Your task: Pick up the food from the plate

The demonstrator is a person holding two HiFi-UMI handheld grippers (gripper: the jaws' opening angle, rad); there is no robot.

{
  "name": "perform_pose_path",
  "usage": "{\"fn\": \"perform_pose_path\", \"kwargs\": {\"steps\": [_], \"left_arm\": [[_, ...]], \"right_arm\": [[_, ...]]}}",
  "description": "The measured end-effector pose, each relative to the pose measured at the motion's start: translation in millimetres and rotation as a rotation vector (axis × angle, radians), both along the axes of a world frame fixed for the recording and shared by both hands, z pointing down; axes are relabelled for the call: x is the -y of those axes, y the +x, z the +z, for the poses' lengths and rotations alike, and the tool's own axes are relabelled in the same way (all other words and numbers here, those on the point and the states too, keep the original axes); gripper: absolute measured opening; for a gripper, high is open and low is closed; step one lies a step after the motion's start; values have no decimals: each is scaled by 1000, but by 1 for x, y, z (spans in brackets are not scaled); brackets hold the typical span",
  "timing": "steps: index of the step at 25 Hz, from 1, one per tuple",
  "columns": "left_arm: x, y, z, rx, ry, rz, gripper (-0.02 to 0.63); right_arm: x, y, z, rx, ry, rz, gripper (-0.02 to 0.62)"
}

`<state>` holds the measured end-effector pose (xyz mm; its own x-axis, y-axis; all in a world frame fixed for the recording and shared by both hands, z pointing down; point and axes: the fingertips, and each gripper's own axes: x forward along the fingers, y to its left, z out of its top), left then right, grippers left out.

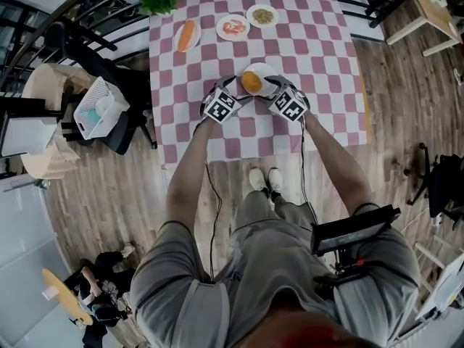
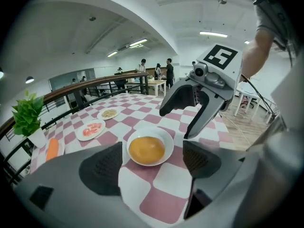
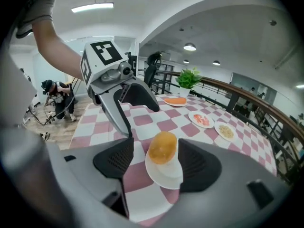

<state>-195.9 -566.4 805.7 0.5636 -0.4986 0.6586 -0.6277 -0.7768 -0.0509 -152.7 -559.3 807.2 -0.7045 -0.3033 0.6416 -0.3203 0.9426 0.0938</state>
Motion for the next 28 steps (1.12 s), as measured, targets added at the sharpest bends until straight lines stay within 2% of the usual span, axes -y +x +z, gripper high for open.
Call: {"fn": "perform_pose_path", "kwargs": {"steps": [5, 9, 16, 20, 22, 24, 28], "left_arm": [[11, -1, 32, 27, -64, 67, 410], [19, -3, 50, 109, -77, 135, 410], [32, 2, 65, 118, -115, 193, 410], [28, 3, 80, 177, -139, 247, 410], [27, 8, 86, 219, -134, 280, 409], [32, 11, 88, 275, -93, 297, 346], [35, 15, 84, 335, -41, 349, 328]], "right_arm": [[17, -5, 29, -14, -51, -24, 282], [22, -7, 51, -59, -81, -76, 282], [36, -7, 66, -66, -156, -101, 284], [34, -7, 80, -109, -175, -149, 295], [31, -10, 89, -150, -181, -172, 298], [31, -10, 93, -173, -192, -183, 301], [31, -4, 97, -136, -203, -150, 301]]}}
